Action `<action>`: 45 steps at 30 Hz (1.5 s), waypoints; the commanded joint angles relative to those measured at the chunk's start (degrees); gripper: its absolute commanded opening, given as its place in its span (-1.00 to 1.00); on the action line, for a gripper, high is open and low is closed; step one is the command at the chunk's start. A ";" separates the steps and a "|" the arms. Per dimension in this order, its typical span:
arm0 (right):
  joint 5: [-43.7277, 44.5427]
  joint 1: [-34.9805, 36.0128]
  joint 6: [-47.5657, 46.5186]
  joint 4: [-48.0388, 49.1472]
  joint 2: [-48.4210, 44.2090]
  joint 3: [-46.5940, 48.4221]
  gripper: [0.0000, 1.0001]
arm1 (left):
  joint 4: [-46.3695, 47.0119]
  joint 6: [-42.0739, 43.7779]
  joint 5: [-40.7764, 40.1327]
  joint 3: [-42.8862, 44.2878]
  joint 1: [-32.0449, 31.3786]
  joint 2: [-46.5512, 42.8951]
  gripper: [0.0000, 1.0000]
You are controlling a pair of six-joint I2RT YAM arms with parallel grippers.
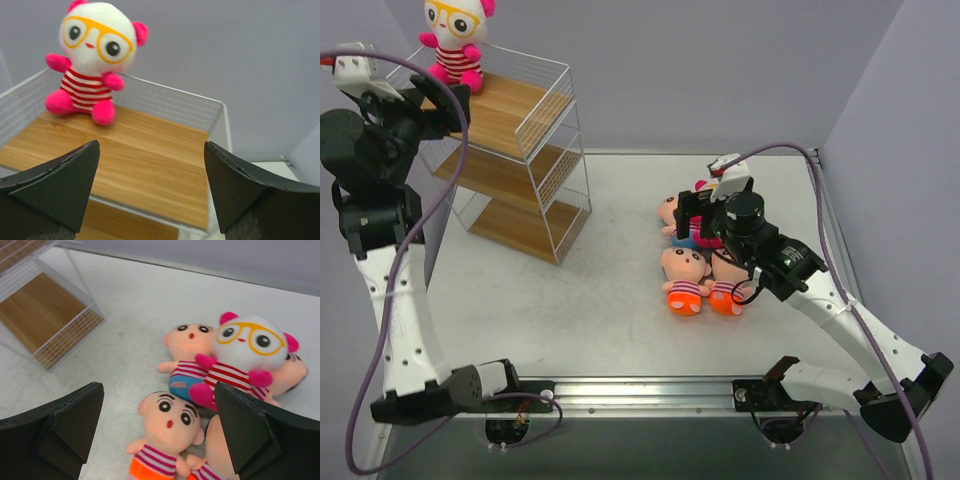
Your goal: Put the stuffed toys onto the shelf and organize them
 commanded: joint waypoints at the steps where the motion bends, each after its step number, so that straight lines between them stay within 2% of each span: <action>1: 0.54 -8.63 5.63 -1.75 1.55 2.03 0.97 | -12.68 0.62 -7.27 -2.54 -5.78 -7.59 0.88; 6: -0.33 -17.24 8.97 -0.95 3.22 1.94 0.93 | -20.87 2.81 -12.63 -9.47 -12.30 -16.75 0.88; 7: -1.99 -20.74 10.29 -0.52 3.74 1.68 0.91 | -23.06 3.34 -14.30 -10.45 -13.27 -19.72 0.88; 8: -3.14 -22.42 10.82 -0.08 4.01 1.06 0.90 | -24.21 4.47 -14.84 -11.24 -15.80 -21.14 0.88; 12: -7.45 -28.76 12.49 2.91 5.94 -0.09 0.83 | -29.05 5.10 -17.04 -15.28 -19.33 -27.83 0.88; 18: -12.63 -34.03 13.55 6.96 11.48 -1.31 0.76 | -32.48 5.63 -15.37 -22.22 -23.11 -35.65 0.87; 24: -22.54 -40.35 14.60 16.00 17.10 -4.56 0.74 | -32.22 6.33 -7.75 -29.51 -24.26 -39.35 0.88; 31: -30.91 -41.69 16.89 24.96 23.43 -6.59 0.73 | -27.05 4.23 5.44 -35.85 -24.35 -40.58 0.88; 38: -33.12 -41.69 18.47 29.81 28.18 -7.03 0.69 | -22.56 0.89 7.92 -40.42 -24.44 -39.88 0.88; 41: -34.00 -41.69 18.74 31.74 29.76 -7.47 0.61 | -20.80 -0.52 8.53 -42.44 -24.35 -39.53 0.88; 44: -35.75 -41.69 18.47 32.80 30.91 -7.73 0.37 | -19.13 -2.01 9.41 -43.50 -24.52 -38.83 0.88; 45: -36.71 -41.69 18.65 33.06 30.99 -7.73 0.21 | -18.86 -2.28 9.42 -43.94 -24.70 -38.65 0.88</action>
